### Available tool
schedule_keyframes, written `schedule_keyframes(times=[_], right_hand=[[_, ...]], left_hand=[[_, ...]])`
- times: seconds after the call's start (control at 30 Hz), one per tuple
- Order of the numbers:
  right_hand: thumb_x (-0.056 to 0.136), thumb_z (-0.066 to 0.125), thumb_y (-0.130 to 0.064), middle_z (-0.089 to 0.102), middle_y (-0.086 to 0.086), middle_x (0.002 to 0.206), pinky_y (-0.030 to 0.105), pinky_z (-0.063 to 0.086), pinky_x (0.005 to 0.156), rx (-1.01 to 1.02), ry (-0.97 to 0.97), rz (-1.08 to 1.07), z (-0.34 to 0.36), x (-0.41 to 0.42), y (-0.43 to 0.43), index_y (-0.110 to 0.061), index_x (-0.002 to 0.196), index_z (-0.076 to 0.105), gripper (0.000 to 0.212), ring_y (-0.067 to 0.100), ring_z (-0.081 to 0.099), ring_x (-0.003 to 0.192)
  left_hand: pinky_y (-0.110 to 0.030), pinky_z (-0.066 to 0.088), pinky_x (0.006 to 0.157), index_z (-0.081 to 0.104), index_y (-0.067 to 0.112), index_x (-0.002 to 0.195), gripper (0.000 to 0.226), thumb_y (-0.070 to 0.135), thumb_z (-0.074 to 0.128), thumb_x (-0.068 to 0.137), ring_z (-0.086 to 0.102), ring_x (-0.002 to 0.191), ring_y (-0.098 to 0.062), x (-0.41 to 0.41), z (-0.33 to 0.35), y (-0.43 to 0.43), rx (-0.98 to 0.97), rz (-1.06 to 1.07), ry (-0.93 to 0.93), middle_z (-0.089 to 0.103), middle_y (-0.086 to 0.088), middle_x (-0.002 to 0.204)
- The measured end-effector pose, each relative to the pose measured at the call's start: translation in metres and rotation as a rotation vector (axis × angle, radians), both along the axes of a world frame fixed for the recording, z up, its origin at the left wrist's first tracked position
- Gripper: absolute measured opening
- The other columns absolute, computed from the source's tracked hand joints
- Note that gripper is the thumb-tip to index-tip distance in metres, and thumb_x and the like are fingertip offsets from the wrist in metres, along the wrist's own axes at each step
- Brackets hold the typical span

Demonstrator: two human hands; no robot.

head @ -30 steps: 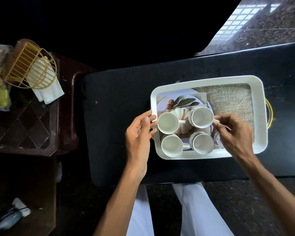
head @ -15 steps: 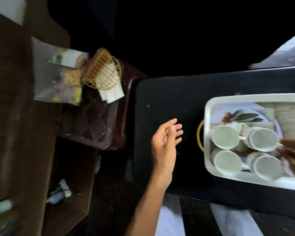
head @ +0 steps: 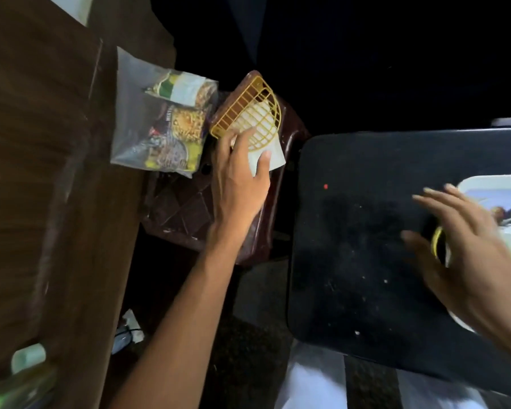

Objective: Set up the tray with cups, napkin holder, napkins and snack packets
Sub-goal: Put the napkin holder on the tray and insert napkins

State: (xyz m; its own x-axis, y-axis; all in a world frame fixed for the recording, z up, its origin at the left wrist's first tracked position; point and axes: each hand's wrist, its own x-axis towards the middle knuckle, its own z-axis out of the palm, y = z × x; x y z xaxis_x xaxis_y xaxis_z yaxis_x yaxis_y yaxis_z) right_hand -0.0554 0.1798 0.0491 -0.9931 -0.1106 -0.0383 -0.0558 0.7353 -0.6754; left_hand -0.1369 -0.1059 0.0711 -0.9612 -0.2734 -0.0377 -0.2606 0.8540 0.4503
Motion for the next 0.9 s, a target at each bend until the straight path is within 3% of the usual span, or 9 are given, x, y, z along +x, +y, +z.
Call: schedule_keyframes(times=[0.07, 0.2, 0.3, 0.4, 0.5, 0.63, 0.73, 0.8, 0.9], right_hand=[[0.095, 0.055, -0.042, 0.044, 0.019, 0.150, 0.034, 0.018, 0.123, 0.187, -0.005, 0.090, -0.002, -0.018, -0.045, -0.003, 0.142, 0.048, 0.062, 0.036, 0.027, 0.148], [0.094, 0.049, -0.054, 0.009, 0.015, 0.166, 0.058, 0.016, 0.122, 0.348, -0.161, 0.232, -0.010, -0.035, -0.109, -0.013, 0.158, 0.019, 0.082, 0.035, -0.004, 0.154], [0.094, 0.042, -0.061, -0.010, 0.010, 0.167, 0.060, 0.009, 0.122, 0.373, -0.258, 0.257, -0.016, -0.050, -0.144, -0.018, 0.160, 0.001, 0.089, 0.032, -0.019, 0.152], [0.095, 0.044, -0.059, -0.010, 0.010, 0.167, 0.059, 0.008, 0.123, 0.360, -0.281, 0.264, -0.016, -0.058, -0.167, -0.018, 0.160, 0.001, 0.089, 0.031, -0.019, 0.152], [0.096, 0.047, -0.057, -0.004, 0.010, 0.168, 0.057, 0.009, 0.123, 0.319, -0.265, 0.247, -0.017, -0.061, -0.179, -0.017, 0.160, 0.006, 0.086, 0.030, -0.016, 0.153], [0.097, 0.054, -0.048, 0.009, 0.012, 0.167, 0.054, 0.015, 0.124, 0.237, -0.239, 0.209, -0.016, -0.063, -0.184, -0.012, 0.158, 0.018, 0.079, 0.029, -0.007, 0.155], [0.097, 0.060, -0.033, 0.037, 0.013, 0.156, 0.038, 0.027, 0.122, 0.031, -0.126, 0.072, -0.011, -0.064, -0.187, -0.005, 0.148, 0.041, 0.061, 0.028, 0.021, 0.152], [0.097, 0.061, -0.028, 0.053, 0.010, 0.142, 0.031, 0.040, 0.112, -0.135, -0.049, -0.073, -0.005, -0.065, -0.186, -0.004, 0.139, 0.052, 0.049, 0.024, 0.047, 0.136], [0.098, 0.062, -0.027, 0.063, 0.001, 0.131, 0.027, 0.054, 0.096, -0.430, -0.107, -0.250, 0.012, -0.069, -0.183, -0.009, 0.134, 0.057, 0.041, 0.009, 0.061, 0.119]], left_hand=[[-0.036, 0.033, 0.119, 0.052, 0.016, 0.145, 0.054, 0.029, 0.065, 0.095, 0.038, 0.145, -0.028, -0.023, -0.004, -0.018, -0.094, -0.095, -0.034, 0.042, -0.013, 0.153], [-0.053, 0.026, 0.124, 0.035, 0.027, 0.156, 0.083, 0.051, 0.071, 0.086, 0.022, 0.154, -0.038, -0.065, -0.017, -0.038, -0.250, -0.227, -0.124, 0.024, -0.018, 0.165], [-0.063, 0.026, 0.120, 0.018, 0.036, 0.160, 0.105, 0.068, 0.071, 0.076, 0.015, 0.154, -0.044, -0.083, -0.031, -0.043, -0.382, -0.304, -0.244, 0.014, -0.018, 0.169], [-0.060, 0.034, 0.116, 0.020, 0.037, 0.159, 0.106, 0.067, 0.075, 0.073, 0.028, 0.150, -0.041, -0.090, -0.038, -0.049, -0.403, -0.324, -0.211, 0.020, -0.017, 0.167], [-0.052, 0.047, 0.107, 0.029, 0.035, 0.157, 0.098, 0.060, 0.077, 0.075, 0.045, 0.138, -0.032, -0.092, -0.040, -0.056, -0.403, -0.329, -0.103, 0.034, -0.011, 0.159], [-0.045, 0.052, 0.101, 0.030, 0.034, 0.157, 0.098, 0.062, 0.074, 0.074, 0.051, 0.132, -0.027, -0.092, -0.031, -0.064, -0.343, -0.318, -0.013, 0.045, -0.006, 0.151], [-0.040, 0.055, 0.094, 0.032, 0.032, 0.157, 0.099, 0.064, 0.073, 0.073, 0.054, 0.130, -0.027, -0.087, -0.013, -0.071, -0.268, -0.282, 0.078, 0.048, -0.007, 0.150], [-0.032, 0.054, 0.093, 0.036, 0.031, 0.155, 0.098, 0.064, 0.073, 0.071, 0.056, 0.128, -0.024, -0.079, 0.000, -0.075, -0.178, -0.227, 0.163, 0.049, -0.008, 0.150], [-0.004, 0.037, 0.100, 0.043, 0.026, 0.152, 0.094, 0.062, 0.076, 0.072, 0.054, 0.127, -0.012, -0.055, 0.019, -0.075, 0.098, -0.142, 0.233, 0.054, -0.004, 0.142]])
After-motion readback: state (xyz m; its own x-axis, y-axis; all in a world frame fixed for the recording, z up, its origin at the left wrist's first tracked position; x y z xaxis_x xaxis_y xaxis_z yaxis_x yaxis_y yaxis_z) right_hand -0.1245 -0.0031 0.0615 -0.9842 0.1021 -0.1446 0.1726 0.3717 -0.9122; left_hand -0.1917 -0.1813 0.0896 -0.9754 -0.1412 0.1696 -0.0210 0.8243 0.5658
